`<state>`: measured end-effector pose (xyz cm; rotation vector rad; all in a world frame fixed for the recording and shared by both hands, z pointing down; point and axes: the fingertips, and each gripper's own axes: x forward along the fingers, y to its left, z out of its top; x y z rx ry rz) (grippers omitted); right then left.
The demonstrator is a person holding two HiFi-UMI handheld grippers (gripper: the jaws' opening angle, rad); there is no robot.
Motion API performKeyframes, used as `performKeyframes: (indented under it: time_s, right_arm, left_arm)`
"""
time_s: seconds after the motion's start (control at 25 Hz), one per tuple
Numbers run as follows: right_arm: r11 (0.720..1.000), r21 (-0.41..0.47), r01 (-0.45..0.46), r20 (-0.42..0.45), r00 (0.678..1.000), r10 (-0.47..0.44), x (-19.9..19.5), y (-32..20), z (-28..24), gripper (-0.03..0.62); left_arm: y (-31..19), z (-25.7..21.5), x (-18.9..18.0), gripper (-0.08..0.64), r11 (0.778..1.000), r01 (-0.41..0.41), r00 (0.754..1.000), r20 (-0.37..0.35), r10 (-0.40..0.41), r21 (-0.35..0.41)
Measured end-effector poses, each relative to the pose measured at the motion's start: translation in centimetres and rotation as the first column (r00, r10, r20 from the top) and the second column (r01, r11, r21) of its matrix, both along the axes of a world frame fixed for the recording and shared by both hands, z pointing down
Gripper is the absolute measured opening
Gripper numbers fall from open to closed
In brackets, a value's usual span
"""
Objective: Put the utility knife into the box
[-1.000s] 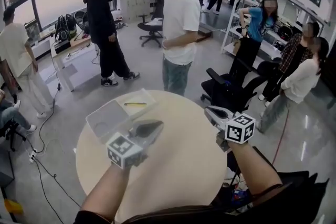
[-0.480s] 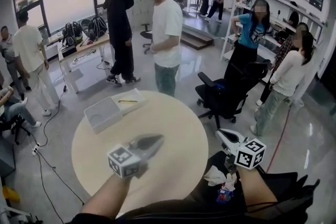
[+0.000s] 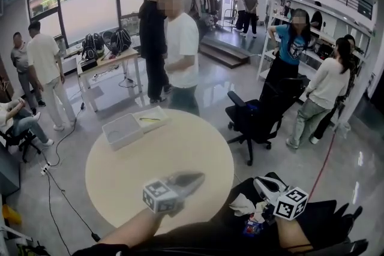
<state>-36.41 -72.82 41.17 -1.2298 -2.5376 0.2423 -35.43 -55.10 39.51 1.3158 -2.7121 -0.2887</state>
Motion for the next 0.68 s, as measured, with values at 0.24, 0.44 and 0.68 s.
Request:
performKeyframes:
  time_s: [0.24, 0.44, 0.68]
  right_arm:
    - [1.000, 0.008, -0.004, -0.003, 1.000, 0.004, 2.1, -1.0, 0.5, 0.012]
    - [1.000, 0.000, -0.016, 0.012, 1.000, 0.016, 2.5, -1.5, 0.6, 0.012]
    - [1.000, -0.023, -0.001, 0.038, 0.999, 0.002, 1.7, 0.2, -0.8, 0.012]
  left_arm:
    - [-1.5, 0.1, 1.2, -0.002, 0.999, -0.031, 1.000, 0.000, 0.031, -0.025]
    - [-1.7, 0.0, 1.6, -0.002, 0.998, -0.042, 0.999, 0.011, 0.043, -0.049]
    - [0.5, -2.1, 0.8, -0.002, 0.997, -0.015, 1.000, 0.025, 0.017, -0.069]
